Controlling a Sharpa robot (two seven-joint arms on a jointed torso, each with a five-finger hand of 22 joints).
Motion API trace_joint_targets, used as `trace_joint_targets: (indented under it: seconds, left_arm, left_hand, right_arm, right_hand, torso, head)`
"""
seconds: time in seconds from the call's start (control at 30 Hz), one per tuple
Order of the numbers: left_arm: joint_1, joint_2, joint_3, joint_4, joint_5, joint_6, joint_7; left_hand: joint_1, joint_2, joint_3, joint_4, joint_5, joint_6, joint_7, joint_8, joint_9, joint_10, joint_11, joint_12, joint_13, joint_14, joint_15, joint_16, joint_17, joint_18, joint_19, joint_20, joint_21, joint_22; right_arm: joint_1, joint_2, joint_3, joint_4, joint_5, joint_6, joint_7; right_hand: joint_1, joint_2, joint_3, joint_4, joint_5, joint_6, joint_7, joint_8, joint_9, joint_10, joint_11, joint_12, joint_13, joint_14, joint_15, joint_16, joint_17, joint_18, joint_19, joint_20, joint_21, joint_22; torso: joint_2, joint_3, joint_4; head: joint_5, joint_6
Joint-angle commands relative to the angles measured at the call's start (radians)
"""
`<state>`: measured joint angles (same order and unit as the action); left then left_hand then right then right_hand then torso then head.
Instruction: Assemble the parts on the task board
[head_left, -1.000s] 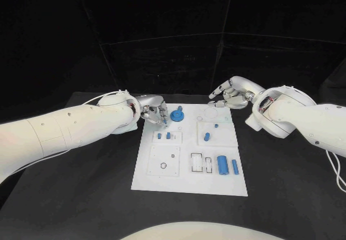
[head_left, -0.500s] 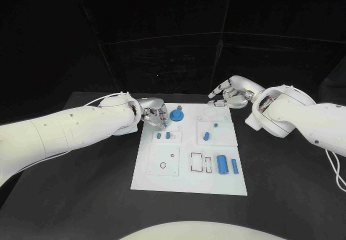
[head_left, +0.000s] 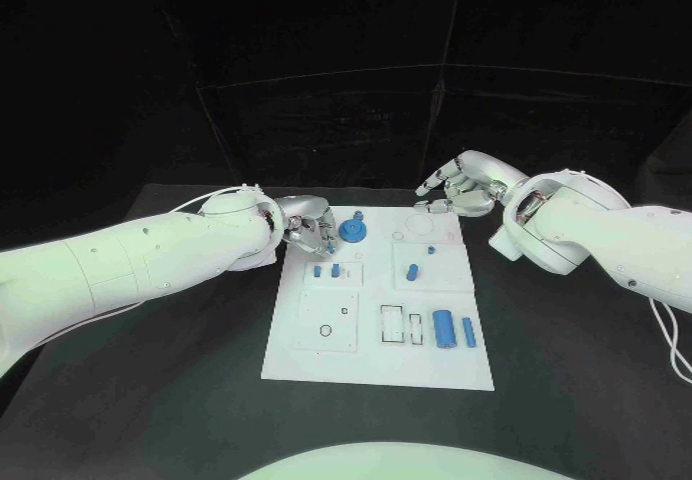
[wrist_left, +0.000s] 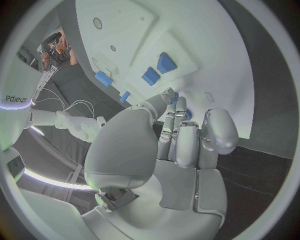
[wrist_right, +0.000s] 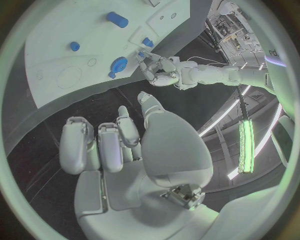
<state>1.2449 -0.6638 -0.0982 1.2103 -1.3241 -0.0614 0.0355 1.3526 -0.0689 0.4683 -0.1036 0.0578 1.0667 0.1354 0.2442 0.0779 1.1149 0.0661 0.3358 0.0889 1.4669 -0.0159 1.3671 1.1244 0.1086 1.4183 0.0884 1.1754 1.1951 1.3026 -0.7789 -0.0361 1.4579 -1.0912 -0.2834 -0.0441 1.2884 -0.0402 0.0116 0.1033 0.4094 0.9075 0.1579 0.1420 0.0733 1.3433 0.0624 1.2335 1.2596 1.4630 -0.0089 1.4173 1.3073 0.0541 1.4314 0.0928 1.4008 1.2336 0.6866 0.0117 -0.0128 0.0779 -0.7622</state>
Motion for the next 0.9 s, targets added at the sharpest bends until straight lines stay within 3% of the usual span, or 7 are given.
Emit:
trace_joint_targets:
  seconds: [0.03, 0.63, 0.77, 0.9]
  left_arm:
    - [-0.001, 0.004, -0.001, -0.002, -0.005, -0.006, -0.007]
    - [-0.001, 0.015, -0.001, -0.009, -0.007, 0.02, -0.025]
    - [-0.001, 0.015, -0.001, -0.011, -0.007, 0.022, -0.028]
    - [-0.001, 0.014, -0.001, -0.012, -0.006, 0.017, -0.029]
  left_hand:
    - [-0.007, 0.0, 0.005, 0.0, 0.001, 0.008, -0.001, 0.003, 0.002, 0.007, -0.001, -0.007, -0.001, 0.007, 0.001, -0.004, -0.001, -0.015, 0.005, -0.001, 0.005, 0.001]
    - [-0.014, -0.007, 0.003, 0.001, 0.0, 0.003, 0.001, -0.005, 0.0, 0.004, 0.001, -0.017, -0.002, 0.003, 0.002, -0.008, -0.011, -0.013, 0.0, -0.001, -0.002, -0.004]
    - [-0.031, -0.023, 0.004, 0.005, 0.001, -0.06, 0.009, -0.05, -0.013, -0.026, 0.013, -0.047, -0.012, -0.003, 0.011, -0.014, -0.026, -0.012, -0.007, 0.005, -0.013, -0.011]
    - [-0.036, -0.032, 0.009, 0.005, 0.0, -0.089, 0.014, -0.073, -0.014, -0.045, 0.019, -0.067, -0.018, -0.005, 0.016, -0.016, -0.034, -0.01, -0.011, 0.009, -0.02, -0.016]
  right_arm:
    - [0.002, 0.002, 0.001, 0.001, 0.0, 0.001, 0.009]
    - [0.002, 0.001, 0.001, 0.0, 0.0, 0.01, 0.005]
    - [0.002, 0.001, 0.001, 0.0, 0.0, 0.01, 0.005]
    - [0.002, 0.0, 0.001, 0.0, 0.0, 0.01, 0.004]
  right_hand:
    - [0.013, 0.0, -0.002, 0.0, 0.007, 0.002, -0.004, 0.002, 0.001, -0.007, 0.002, -0.004, -0.001, 0.05, -0.006, -0.004, 0.002, 0.015, -0.003, -0.003, -0.006, -0.004]
    - [0.013, 0.0, -0.002, 0.0, 0.007, 0.002, -0.004, 0.002, 0.001, -0.007, 0.002, -0.004, -0.001, 0.05, -0.006, -0.005, 0.002, 0.015, -0.004, -0.003, -0.006, -0.004]
    - [0.014, 0.0, -0.001, 0.0, 0.007, 0.002, -0.004, 0.002, 0.001, -0.007, 0.002, -0.004, -0.002, 0.05, -0.006, -0.005, 0.001, 0.015, -0.004, -0.003, -0.006, -0.004]
    - [0.014, 0.0, -0.001, 0.0, 0.007, 0.002, -0.004, 0.002, 0.001, -0.007, 0.002, -0.004, -0.002, 0.05, -0.006, -0.005, 0.001, 0.015, -0.004, -0.003, -0.006, -0.004]
  torso:
    - [0.0, 0.0001, 0.0]
    - [0.0, 0.0001, 0.0002]
    - [0.0, 0.0003, 0.0007]
    - [-0.001, 0.0002, 0.0011]
  head:
    - [0.0, -0.001]
    - [-0.003, -0.003]
    - [-0.004, -0.003]
    - [-0.003, -0.002]
